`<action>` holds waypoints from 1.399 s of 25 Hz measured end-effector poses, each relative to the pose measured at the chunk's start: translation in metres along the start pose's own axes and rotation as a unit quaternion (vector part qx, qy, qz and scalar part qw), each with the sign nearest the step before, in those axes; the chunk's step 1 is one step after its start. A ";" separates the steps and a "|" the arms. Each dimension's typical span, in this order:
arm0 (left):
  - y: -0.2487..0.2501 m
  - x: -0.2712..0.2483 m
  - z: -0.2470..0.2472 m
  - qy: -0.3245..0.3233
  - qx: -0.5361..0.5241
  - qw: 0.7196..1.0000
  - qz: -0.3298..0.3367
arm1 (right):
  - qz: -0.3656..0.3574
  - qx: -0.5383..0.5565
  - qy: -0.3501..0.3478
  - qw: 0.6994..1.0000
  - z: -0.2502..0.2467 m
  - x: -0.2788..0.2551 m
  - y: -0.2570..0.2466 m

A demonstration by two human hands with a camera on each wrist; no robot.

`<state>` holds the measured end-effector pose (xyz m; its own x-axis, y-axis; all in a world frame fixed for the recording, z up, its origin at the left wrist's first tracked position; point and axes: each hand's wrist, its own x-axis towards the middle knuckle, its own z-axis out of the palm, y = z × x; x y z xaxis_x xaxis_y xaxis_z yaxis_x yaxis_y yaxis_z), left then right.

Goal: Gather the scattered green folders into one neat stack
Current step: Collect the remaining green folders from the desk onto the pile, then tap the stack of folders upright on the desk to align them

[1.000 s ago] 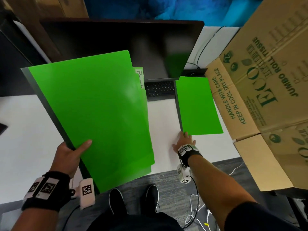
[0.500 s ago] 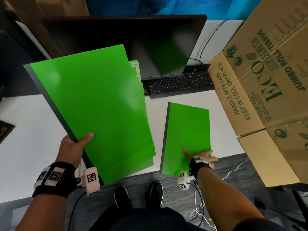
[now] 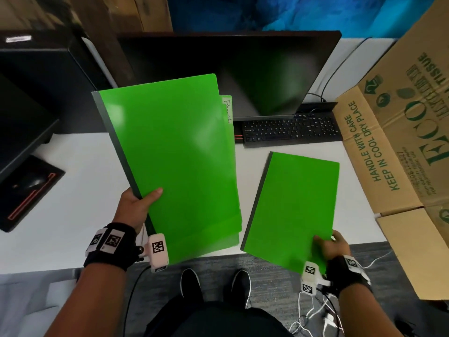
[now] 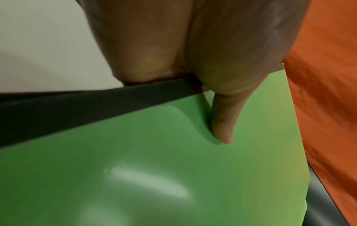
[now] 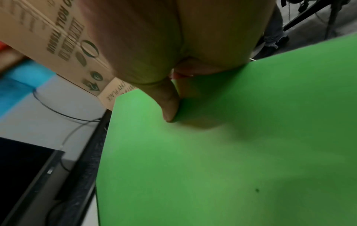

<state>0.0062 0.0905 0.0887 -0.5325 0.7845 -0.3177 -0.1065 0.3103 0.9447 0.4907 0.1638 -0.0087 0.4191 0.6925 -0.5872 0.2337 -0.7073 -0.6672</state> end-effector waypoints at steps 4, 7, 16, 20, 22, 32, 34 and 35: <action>0.009 0.002 -0.014 0.025 0.005 1.000 -0.009 | -0.070 0.143 -0.075 0.984 -0.025 -0.018 -0.014; 0.014 0.002 -0.020 0.034 -0.002 0.999 -0.011 | -0.091 0.197 -0.187 0.958 -0.044 -0.035 -0.033; 0.014 -0.023 0.027 -0.046 -0.018 0.998 -0.029 | -0.213 0.127 -0.232 0.940 0.091 -0.084 -0.090; 0.017 -0.030 0.042 -0.085 -0.055 0.994 -0.028 | -0.222 0.100 -0.222 0.944 0.123 -0.089 -0.107; 0.022 -0.031 0.043 -0.069 -0.056 0.996 -0.025 | -0.220 0.122 -0.237 0.939 0.122 -0.089 -0.114; 0.068 -0.037 0.062 -0.037 0.047 0.988 0.144 | -0.332 0.173 -0.223 0.900 0.113 -0.107 -0.156; 0.061 -0.040 0.064 -0.065 0.050 0.988 0.132 | -0.337 0.156 -0.220 0.902 0.110 -0.107 -0.151; 0.058 -0.040 0.065 -0.073 0.048 0.988 0.128 | -0.336 0.152 -0.218 0.904 0.108 -0.107 -0.148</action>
<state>0.0757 0.1115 0.1515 -0.4050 0.9104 -0.0848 0.0994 0.1360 0.9857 0.3169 0.2100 0.1035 -0.1280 0.9883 -0.0830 0.0274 -0.0801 -0.9964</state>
